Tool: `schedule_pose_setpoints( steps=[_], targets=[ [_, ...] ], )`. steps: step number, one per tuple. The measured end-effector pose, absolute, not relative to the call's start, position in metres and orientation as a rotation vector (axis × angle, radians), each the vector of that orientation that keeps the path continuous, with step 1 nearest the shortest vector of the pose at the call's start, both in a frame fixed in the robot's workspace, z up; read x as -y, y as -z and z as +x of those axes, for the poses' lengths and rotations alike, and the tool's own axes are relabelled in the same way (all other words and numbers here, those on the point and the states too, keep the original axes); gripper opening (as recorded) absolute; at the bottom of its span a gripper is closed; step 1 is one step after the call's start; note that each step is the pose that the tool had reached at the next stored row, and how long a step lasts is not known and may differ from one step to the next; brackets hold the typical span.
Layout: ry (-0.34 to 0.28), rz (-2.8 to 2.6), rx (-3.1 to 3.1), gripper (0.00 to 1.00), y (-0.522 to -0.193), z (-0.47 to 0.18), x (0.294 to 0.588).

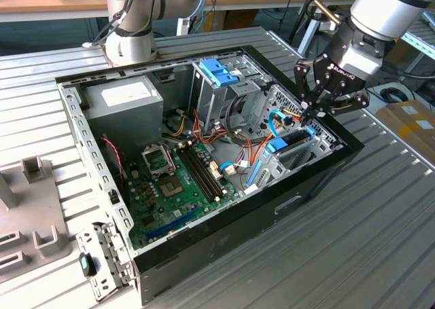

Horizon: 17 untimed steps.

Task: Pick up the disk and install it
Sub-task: 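Insert the first disk wire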

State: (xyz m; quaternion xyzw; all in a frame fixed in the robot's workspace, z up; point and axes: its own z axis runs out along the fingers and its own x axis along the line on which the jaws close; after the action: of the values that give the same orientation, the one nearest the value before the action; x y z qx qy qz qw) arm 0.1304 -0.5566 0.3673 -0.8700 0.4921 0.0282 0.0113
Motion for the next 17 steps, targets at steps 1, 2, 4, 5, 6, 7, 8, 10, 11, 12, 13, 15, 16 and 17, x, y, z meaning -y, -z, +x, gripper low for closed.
schedule_pose_setpoints(
  steps=[1,2,4,5,6,7,8,10,11,12,13,15,16,17],
  targets=[
    [-0.087,-2.711,-1.541,0.17,-0.3673,0.1304,0.5566],
    [-0.087,-2.708,-1.547,0.17,-0.3674,0.1304,0.5566],
    [-0.086,-2.7,-1.562,0.17,-0.3674,0.1304,0.5566],
    [-0.085,-2.696,-1.57,0.17,-0.3673,0.1304,0.5566],
    [-0.085,-2.694,-1.573,0.17,-0.3673,0.1303,0.5566],
    [-0.085,-2.692,-1.577,0.17,-0.3673,0.1304,0.5566],
    [-0.084,-2.69,-1.582,0.17,-0.3673,0.1303,0.5566],
    [-0.084,-2.686,-1.59,0.17,-0.3673,0.1304,0.5566],
    [-0.083,-2.683,-1.595,0.17,-0.3673,0.1304,0.5566],
    [-0.083,-2.681,-1.598,0.17,-0.3673,0.1304,0.5566],
    [-0.083,-2.68,-1.602,0.17,-0.3673,0.1304,0.5566],
    [-0.082,-2.676,-1.608,0.17,-0.3673,0.1303,0.5566],
    [-0.082,-2.674,-1.612,0.17,-0.3673,0.1303,0.5566],
    [-0.082,-2.672,-1.615,0.17,-0.3673,0.1304,0.5566]
  ],
)
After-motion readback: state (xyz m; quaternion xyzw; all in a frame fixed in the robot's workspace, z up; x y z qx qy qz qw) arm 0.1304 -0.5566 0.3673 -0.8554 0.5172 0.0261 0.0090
